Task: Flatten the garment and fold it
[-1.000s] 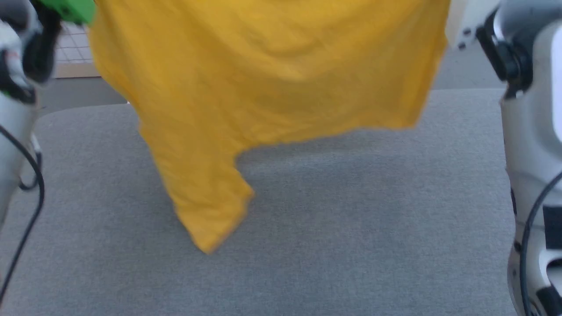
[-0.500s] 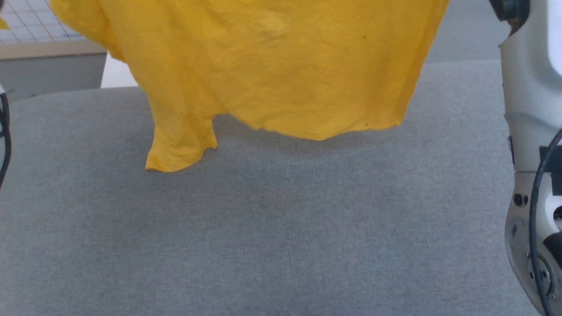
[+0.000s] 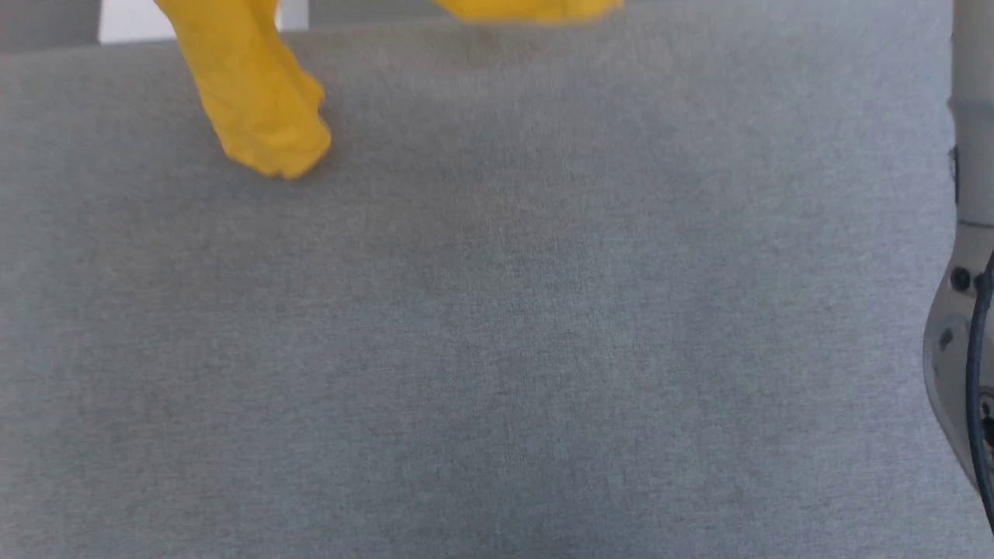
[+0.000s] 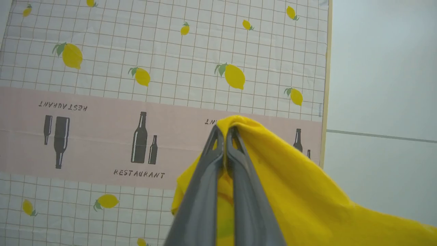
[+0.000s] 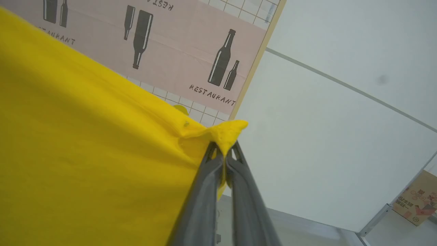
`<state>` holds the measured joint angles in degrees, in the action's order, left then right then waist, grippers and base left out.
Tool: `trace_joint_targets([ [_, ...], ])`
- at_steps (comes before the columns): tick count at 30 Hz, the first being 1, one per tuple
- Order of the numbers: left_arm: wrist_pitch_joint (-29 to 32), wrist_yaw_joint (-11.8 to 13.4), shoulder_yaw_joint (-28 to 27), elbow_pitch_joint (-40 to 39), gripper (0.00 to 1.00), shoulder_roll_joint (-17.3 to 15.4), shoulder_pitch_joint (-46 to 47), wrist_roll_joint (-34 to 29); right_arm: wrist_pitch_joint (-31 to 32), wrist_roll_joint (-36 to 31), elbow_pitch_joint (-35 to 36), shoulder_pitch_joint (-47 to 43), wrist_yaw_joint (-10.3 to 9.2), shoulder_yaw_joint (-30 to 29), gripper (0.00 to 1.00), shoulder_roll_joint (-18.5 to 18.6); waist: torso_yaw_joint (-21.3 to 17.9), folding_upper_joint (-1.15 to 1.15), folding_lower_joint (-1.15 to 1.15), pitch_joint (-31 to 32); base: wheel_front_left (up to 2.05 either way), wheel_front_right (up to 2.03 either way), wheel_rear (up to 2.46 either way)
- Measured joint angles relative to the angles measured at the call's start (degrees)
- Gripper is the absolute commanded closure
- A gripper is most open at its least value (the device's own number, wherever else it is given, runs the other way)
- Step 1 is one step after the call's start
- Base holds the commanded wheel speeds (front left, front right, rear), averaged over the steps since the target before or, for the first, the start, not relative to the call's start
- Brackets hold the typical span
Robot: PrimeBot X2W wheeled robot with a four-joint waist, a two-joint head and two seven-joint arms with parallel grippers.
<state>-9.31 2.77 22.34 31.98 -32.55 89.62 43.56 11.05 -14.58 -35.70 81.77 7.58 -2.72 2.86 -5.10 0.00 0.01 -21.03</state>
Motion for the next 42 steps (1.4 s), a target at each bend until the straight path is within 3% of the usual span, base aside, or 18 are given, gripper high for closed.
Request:
trace_joint_targets([
  [11,-3.6,-4.4,0.5,2.8,1.00,0.6,6.6,-2.1,-2.5,-0.3,0.3,6.9,0.00,0.9,1.00,0.0,-1.0,0.00,0.00,-8.8,0.00,0.00,0.00],
  [23,-5.2,-9.5,1.5,4.4,1.00,1.4,1.0,-1.5,-3.2,-6.0,1.4,3.4,0.00,2.0,1.00,0.0,0.6,0.00,0.01,-16.4,0.00,0.00,0.00],
  [27,-5.2,-9.8,2.9,2.7,1.00,-0.8,-4.9,1.0,-4.2,-6.4,0.8,-0.9,0.00,4.4,1.00,0.0,1.7,0.00,0.00,-15.8,0.00,0.00,0.00],
  [34,-3.1,-9.9,7.7,-8.6,1.00,-6.9,-16.8,10.9,-5.7,-3.5,1.7,-9.8,0.01,5.1,1.00,0.3,3.3,0.00,0.00,-12.4,0.00,0.00,0.00],
  [42,-1.4,-10.0,8.7,-21.8,1.00,-14.6,-32.9,19.5,-1.5,5.9,16.0,-24.7,0.01,4.8,1.00,6.0,6.1,0.00,-0.01,-8.5,0.00,0.00,0.00],
])
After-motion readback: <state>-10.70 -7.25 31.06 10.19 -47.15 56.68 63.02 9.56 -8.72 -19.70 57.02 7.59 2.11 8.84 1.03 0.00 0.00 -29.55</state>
